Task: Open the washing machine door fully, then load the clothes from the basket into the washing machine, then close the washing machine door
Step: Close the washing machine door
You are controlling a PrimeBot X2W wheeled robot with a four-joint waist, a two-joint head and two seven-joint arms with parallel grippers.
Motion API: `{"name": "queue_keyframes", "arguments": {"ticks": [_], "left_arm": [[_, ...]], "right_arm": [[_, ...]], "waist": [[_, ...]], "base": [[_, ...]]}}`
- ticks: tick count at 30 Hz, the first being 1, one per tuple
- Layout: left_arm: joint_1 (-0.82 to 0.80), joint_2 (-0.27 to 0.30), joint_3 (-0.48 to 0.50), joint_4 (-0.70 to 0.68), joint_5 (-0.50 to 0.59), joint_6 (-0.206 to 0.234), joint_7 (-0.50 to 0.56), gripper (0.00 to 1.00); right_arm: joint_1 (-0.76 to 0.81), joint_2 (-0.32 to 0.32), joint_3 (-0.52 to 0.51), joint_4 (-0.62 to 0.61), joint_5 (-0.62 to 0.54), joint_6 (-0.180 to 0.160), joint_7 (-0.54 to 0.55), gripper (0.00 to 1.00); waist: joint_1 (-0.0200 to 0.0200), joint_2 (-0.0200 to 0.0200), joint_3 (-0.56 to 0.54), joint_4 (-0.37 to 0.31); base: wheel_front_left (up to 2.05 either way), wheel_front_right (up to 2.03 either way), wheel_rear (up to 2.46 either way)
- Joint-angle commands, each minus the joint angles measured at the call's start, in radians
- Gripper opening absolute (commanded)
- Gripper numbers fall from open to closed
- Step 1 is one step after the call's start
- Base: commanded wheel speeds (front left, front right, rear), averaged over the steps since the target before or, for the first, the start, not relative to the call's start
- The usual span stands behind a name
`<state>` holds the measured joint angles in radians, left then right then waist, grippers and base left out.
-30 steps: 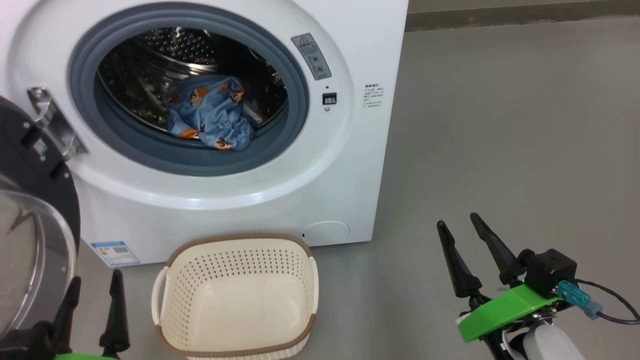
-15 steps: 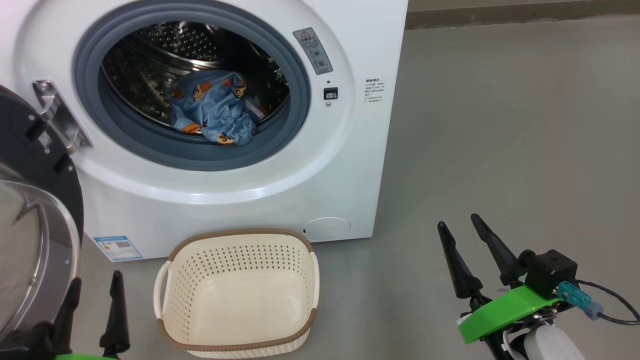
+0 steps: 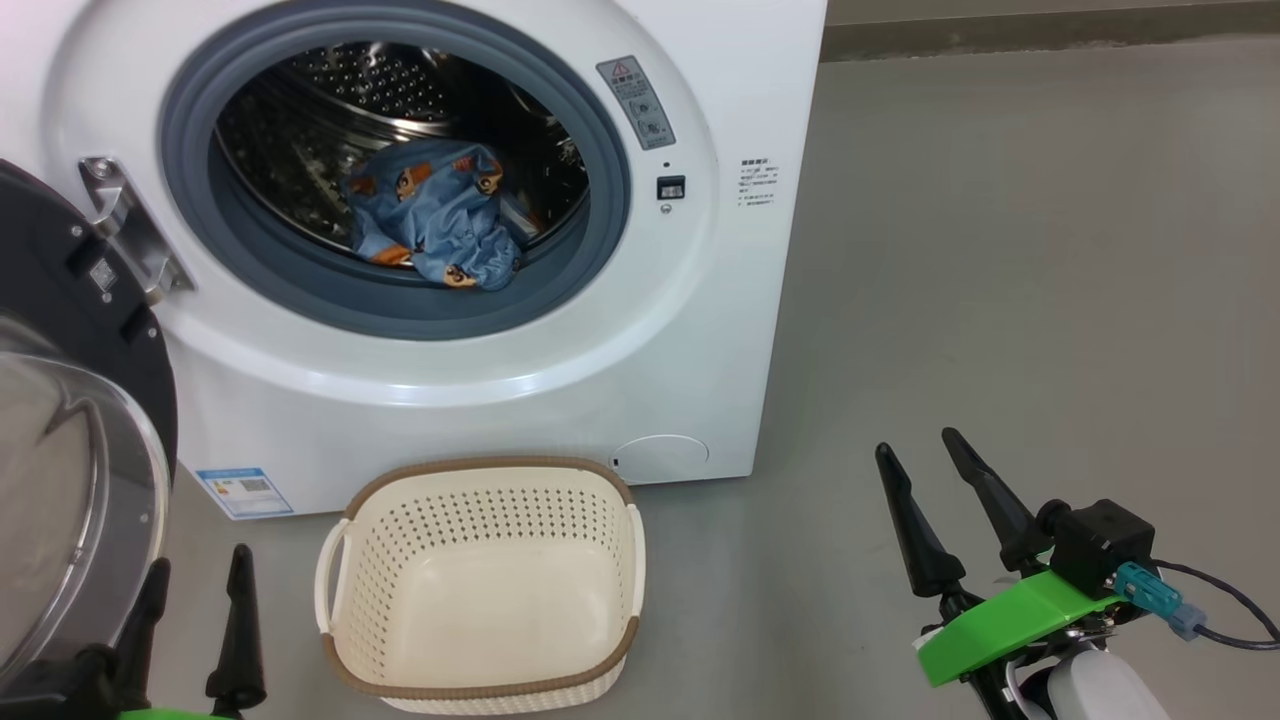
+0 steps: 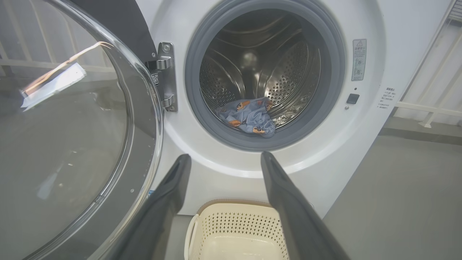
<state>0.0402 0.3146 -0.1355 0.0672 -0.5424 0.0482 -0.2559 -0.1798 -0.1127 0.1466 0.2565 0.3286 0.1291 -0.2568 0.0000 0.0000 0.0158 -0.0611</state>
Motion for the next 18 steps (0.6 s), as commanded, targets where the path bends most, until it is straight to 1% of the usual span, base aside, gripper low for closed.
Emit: {"name": "queue_keyframes", "arguments": {"ticks": [1,9,18], "left_arm": [[-0.045,0.021,0.036,-0.015,-0.011,0.002,-0.003,1.00],[-0.048,0.021,0.037,-0.003,-0.012,0.010,-0.004,1.00],[-0.046,0.022,0.040,0.013,-0.003,0.040,0.000,1.00]], "right_arm": [[-0.002,0.004,0.019,-0.023,0.014,0.002,-0.005,1.00],[0.002,0.003,0.015,-0.020,0.013,0.002,-0.005,1.00],[0.001,-0.003,0.029,-0.010,0.021,0.002,-0.005,1.00]], "waist": [[0.0000,0.0000,0.000,0.004],[0.0000,0.0000,-0.006,0.050],[0.0000,0.0000,-0.021,0.148]], "base": [[0.00,0.00,0.00],[0.00,0.00,0.00],[0.00,0.00,0.00]]}}
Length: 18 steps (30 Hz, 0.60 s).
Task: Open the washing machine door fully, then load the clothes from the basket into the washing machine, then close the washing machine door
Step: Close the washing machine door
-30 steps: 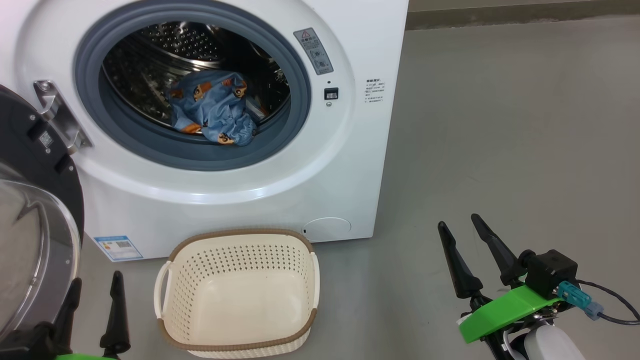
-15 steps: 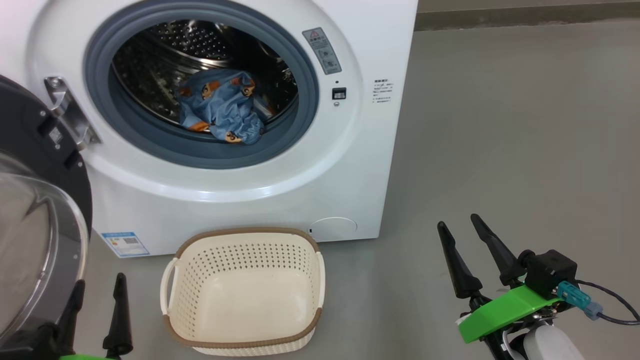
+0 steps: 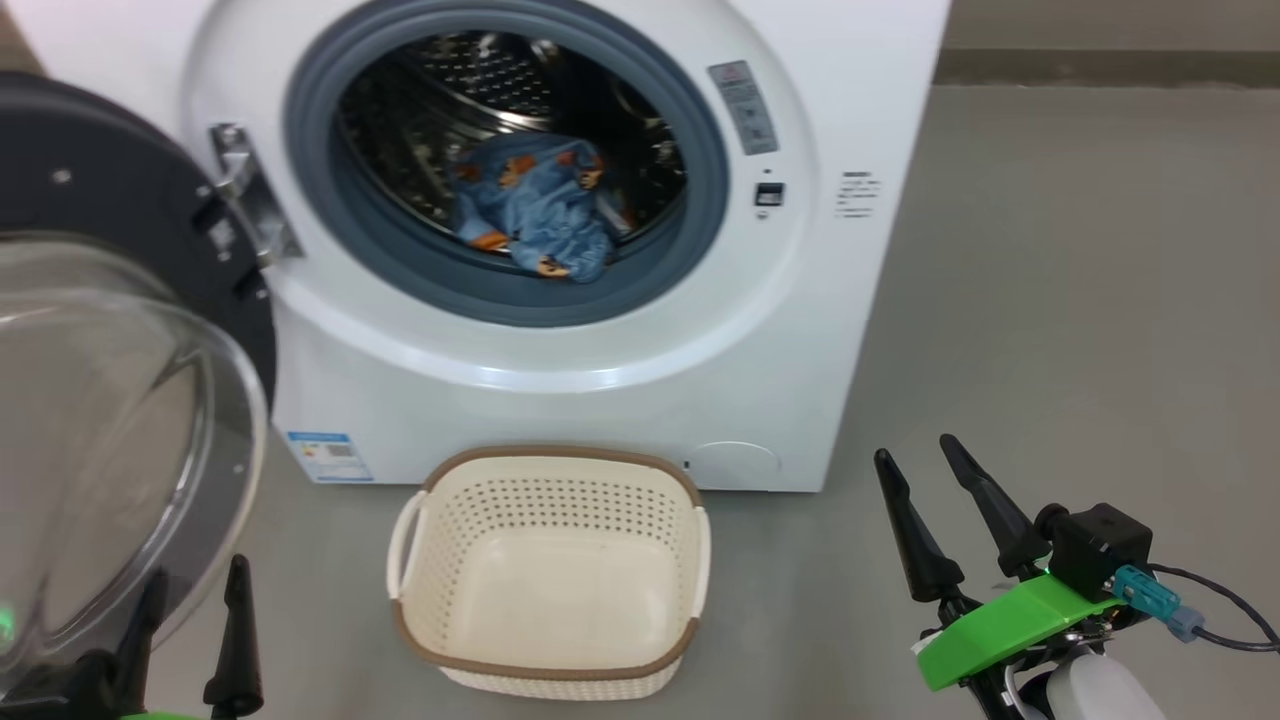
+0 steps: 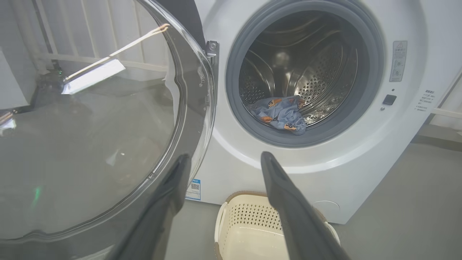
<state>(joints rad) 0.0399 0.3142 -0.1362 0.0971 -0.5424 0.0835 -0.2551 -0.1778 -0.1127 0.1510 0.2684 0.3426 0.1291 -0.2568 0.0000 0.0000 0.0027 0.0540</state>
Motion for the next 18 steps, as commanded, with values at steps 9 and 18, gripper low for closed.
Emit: {"name": "queue_keyframes", "arguments": {"ticks": [9,18], "left_arm": [[-0.046,0.022,0.040,-0.015,0.002,0.027,0.000,1.00],[-0.042,0.024,0.037,-0.020,0.005,0.046,0.007,1.00]], "right_arm": [[-0.004,-0.009,0.036,-0.010,0.018,0.002,-0.005,1.00],[-0.004,-0.011,0.045,-0.002,0.028,0.002,-0.005,1.00]], "waist": [[0.0000,0.0000,-0.022,0.141],[0.0000,0.0000,-0.033,0.239]], "base": [[0.00,0.00,0.00],[0.00,0.00,0.00]]}}
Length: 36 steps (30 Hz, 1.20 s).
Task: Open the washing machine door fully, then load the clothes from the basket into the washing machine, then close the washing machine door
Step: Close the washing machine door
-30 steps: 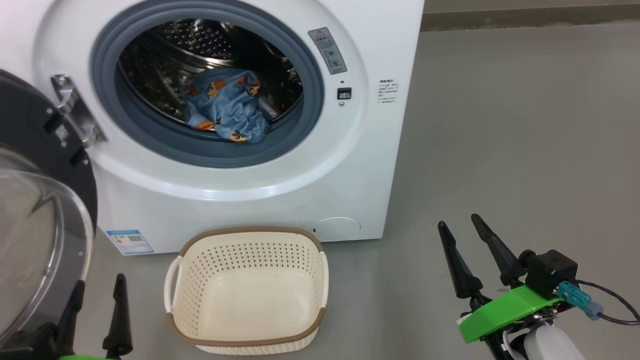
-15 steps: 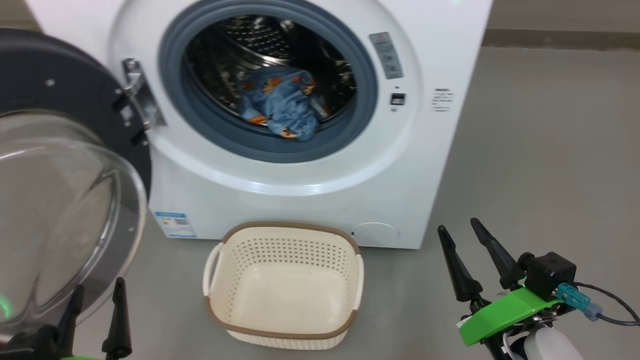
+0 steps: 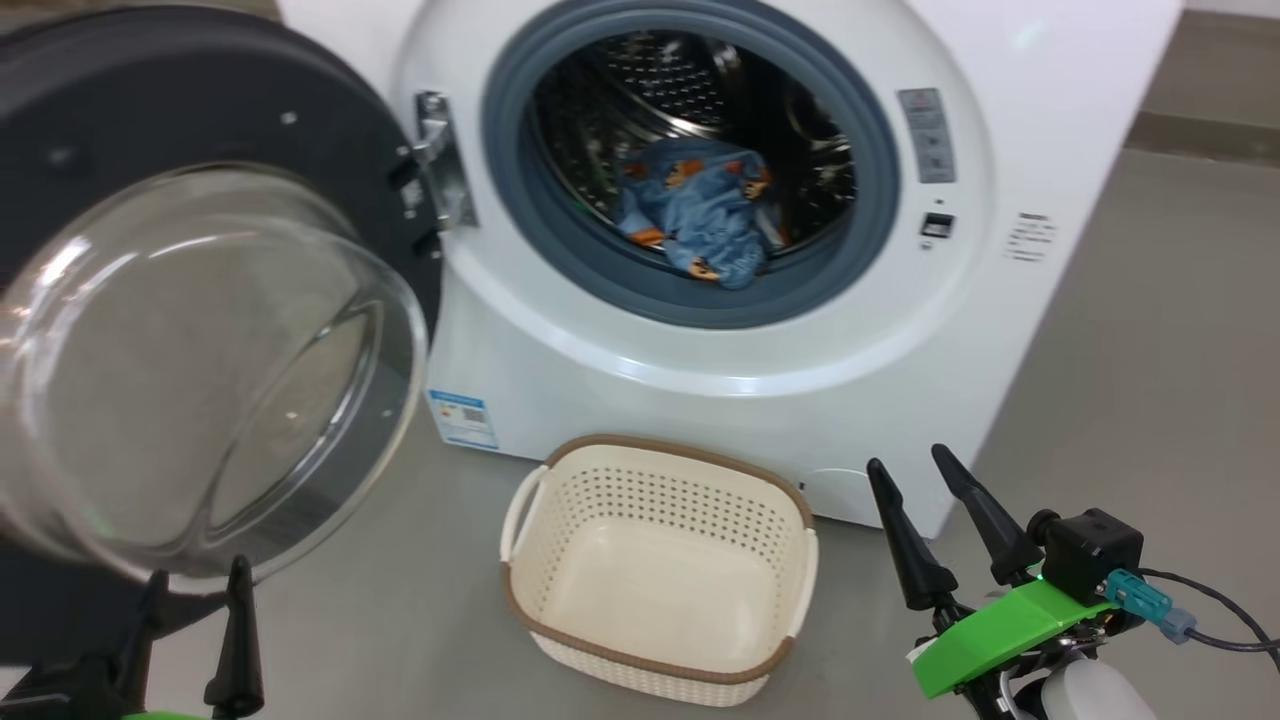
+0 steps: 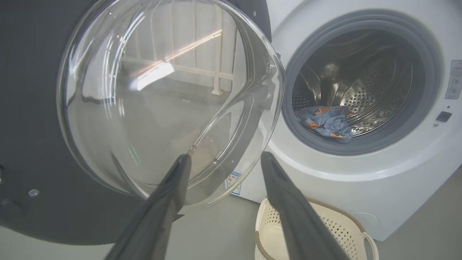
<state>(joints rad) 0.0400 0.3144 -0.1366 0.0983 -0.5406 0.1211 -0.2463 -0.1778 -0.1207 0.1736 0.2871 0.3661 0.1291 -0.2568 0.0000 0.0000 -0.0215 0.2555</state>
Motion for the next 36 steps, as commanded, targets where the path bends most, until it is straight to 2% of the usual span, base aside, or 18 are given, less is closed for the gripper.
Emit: {"name": "queue_keyframes", "arguments": {"ticks": [1,16,36], "left_arm": [[-0.041,0.024,0.038,-0.022,0.003,0.010,-0.001,1.00],[-0.039,0.028,0.030,-0.035,-0.001,0.018,0.007,1.00],[-0.033,0.037,0.035,-0.051,-0.012,0.027,0.004,1.00]], "right_arm": [[-0.004,-0.003,0.022,-0.020,0.006,0.002,-0.005,1.00],[-0.001,0.001,0.019,-0.020,0.009,0.002,-0.005,1.00],[-0.003,0.001,0.029,-0.014,0.018,0.002,-0.005,1.00]], "waist": [[0.0000,0.0000,-0.010,0.048],[0.0000,0.0000,-0.018,0.163],[0.0000,0.0000,-0.025,0.167]], "base": [[0.00,0.00,0.00],[0.00,0.00,0.00],[0.00,0.00,0.00]]}}
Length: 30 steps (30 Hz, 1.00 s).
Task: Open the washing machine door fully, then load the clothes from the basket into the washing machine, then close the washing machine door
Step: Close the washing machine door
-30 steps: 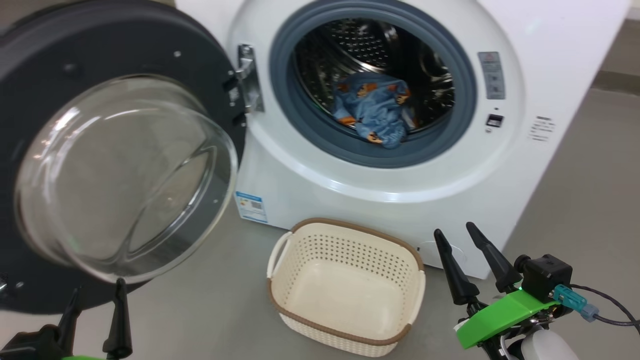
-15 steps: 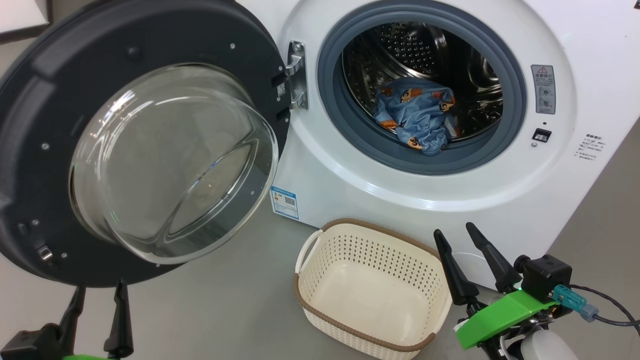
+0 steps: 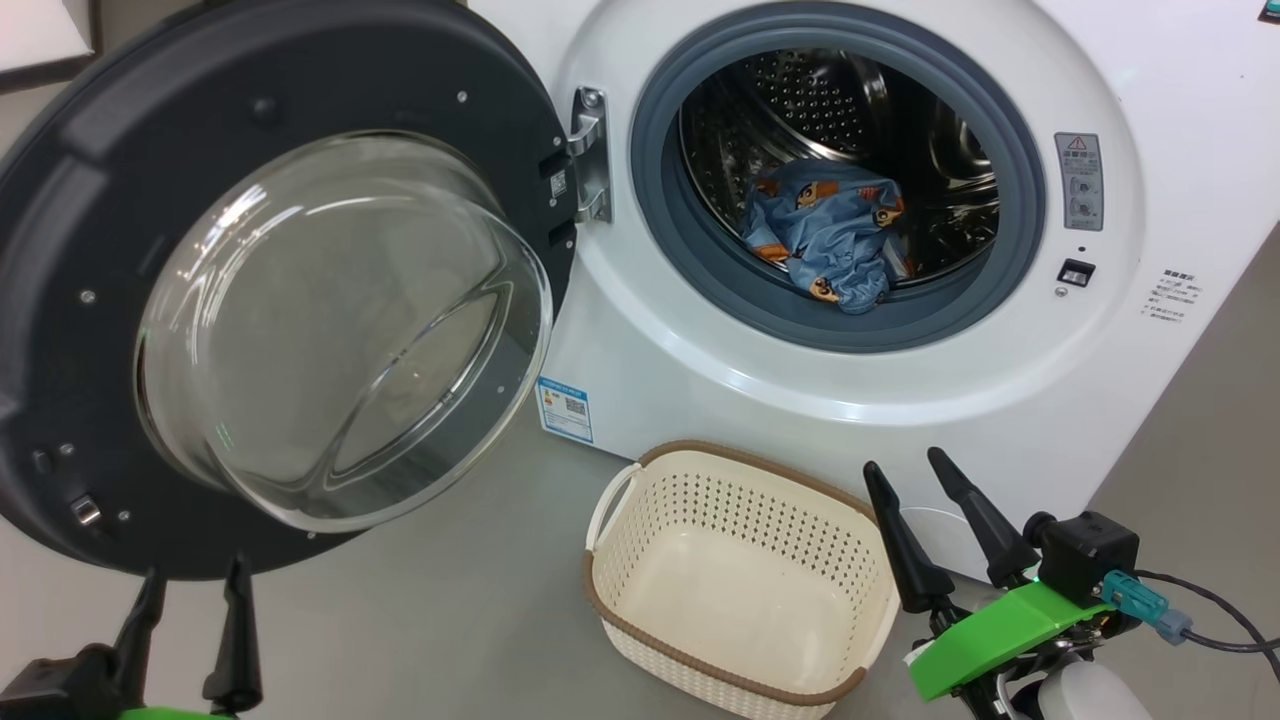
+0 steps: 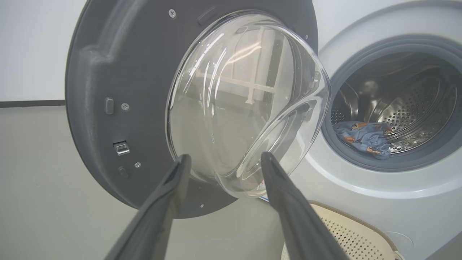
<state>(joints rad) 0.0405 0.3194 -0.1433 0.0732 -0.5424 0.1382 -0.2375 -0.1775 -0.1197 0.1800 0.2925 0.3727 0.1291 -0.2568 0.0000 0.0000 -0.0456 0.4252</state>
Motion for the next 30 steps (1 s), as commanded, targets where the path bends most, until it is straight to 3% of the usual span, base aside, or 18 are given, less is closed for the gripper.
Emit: {"name": "queue_keyframes", "arguments": {"ticks": [1,2,3,4,13,22,30], "left_arm": [[-0.033,0.033,0.043,-0.027,-0.012,0.011,-0.005,0.78],[-0.033,0.034,0.046,-0.029,-0.014,0.011,-0.005,0.48],[-0.034,0.035,0.048,-0.031,-0.016,0.012,-0.005,0.38],[-0.035,0.036,0.055,-0.038,-0.022,0.011,-0.006,0.00],[-0.084,0.037,0.140,-0.090,-0.137,-0.039,-0.010,0.00],[-0.238,0.131,0.293,-0.108,-0.347,-0.119,0.079,0.00],[-0.411,0.225,0.422,0.054,-0.556,-0.173,0.189,0.00]], "right_arm": [[-0.003,-0.001,0.024,-0.020,0.012,0.002,-0.005,1.00],[-0.003,-0.001,0.025,-0.019,0.013,0.002,-0.005,1.00],[-0.002,-0.001,0.025,-0.019,0.013,0.002,-0.005,1.00],[-0.001,-0.002,0.025,-0.019,0.014,0.002,-0.005,1.00],[0.003,-0.008,0.024,-0.021,0.015,0.002,-0.005,1.00],[0.003,-0.011,0.025,-0.021,0.013,0.002,-0.005,1.00],[0.001,-0.009,0.034,-0.016,0.006,0.002,-0.005,1.00]], "waist": [[0.0000,0.0000,-0.001,-0.004],[0.0000,0.0000,-0.002,-0.007],[0.0000,0.0000,-0.003,-0.009],[0.0000,0.0000,-0.004,-0.013],[0.0000,0.0000,-0.005,-0.019],[0.0000,0.0000,0.002,-0.040],[0.0000,0.0000,0.015,-0.085]], "base": [[0.00,0.00,0.00],[0.00,0.00,0.00],[0.00,0.00,0.00],[0.00,0.00,0.00],[0.00,0.00,0.00],[0.00,0.00,0.00],[0.00,0.00,0.00]]}}
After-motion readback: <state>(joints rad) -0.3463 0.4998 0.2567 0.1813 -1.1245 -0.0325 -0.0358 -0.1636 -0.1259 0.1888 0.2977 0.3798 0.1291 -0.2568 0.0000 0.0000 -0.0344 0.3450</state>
